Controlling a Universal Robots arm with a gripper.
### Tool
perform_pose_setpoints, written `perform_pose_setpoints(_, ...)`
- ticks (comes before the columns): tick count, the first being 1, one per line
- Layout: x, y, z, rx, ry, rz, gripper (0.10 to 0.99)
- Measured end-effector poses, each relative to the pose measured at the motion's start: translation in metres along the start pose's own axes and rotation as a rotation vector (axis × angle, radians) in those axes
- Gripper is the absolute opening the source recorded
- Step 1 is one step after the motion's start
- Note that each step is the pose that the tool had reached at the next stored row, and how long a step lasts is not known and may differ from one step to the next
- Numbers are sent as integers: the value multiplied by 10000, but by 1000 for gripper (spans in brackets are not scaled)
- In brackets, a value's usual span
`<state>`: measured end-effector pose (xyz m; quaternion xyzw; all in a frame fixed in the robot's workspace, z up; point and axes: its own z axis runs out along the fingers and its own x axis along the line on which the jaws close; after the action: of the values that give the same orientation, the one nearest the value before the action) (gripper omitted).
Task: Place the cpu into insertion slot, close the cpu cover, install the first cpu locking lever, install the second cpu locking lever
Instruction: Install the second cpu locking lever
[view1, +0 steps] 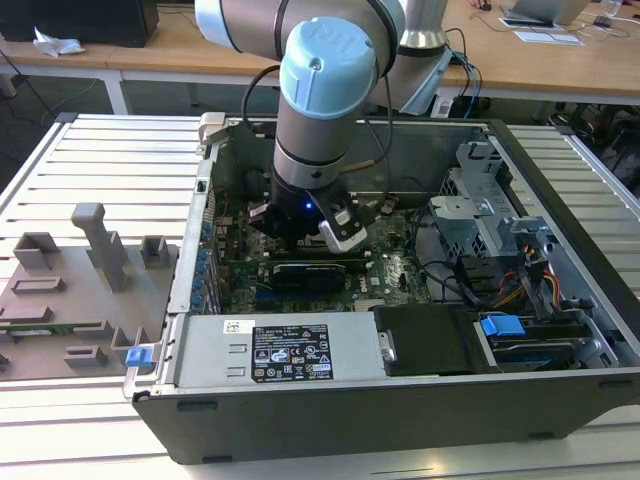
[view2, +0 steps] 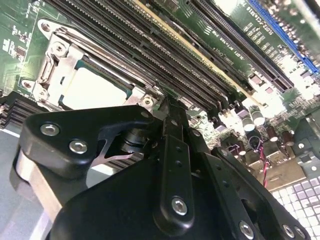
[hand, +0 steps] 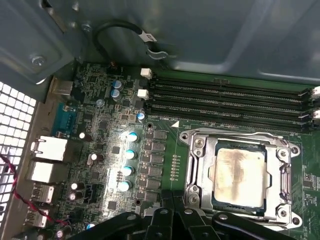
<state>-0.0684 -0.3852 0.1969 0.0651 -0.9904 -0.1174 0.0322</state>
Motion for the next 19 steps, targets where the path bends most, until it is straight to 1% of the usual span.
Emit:
perform_pose_setpoints(3, -19, -6, 3, -27, -7, -7, 106)
perform_pose_setpoints(5, -19, -21, 6, -73, -11, -11, 106)
perform_pose_setpoints(9, -15, -49, 1, -108, -19, -18, 106)
perform_pose_setpoints(12, -14, -42, -37, -110, -44, -28, 106)
perform_pose_setpoints(14, -8, -19, -134, -105, -45, -27, 106)
perform_pose_setpoints(16, -15, -8, -144, -106, -46, -27, 106)
perform_pose_setpoints(17, -63, 9, -143, -107, -30, -22, 106)
perform_pose_setpoints(18, -149, 22, -143, -114, 25, -9, 106)
perform_pose_setpoints(19, -203, 29, -142, -120, 66, 1, 106)
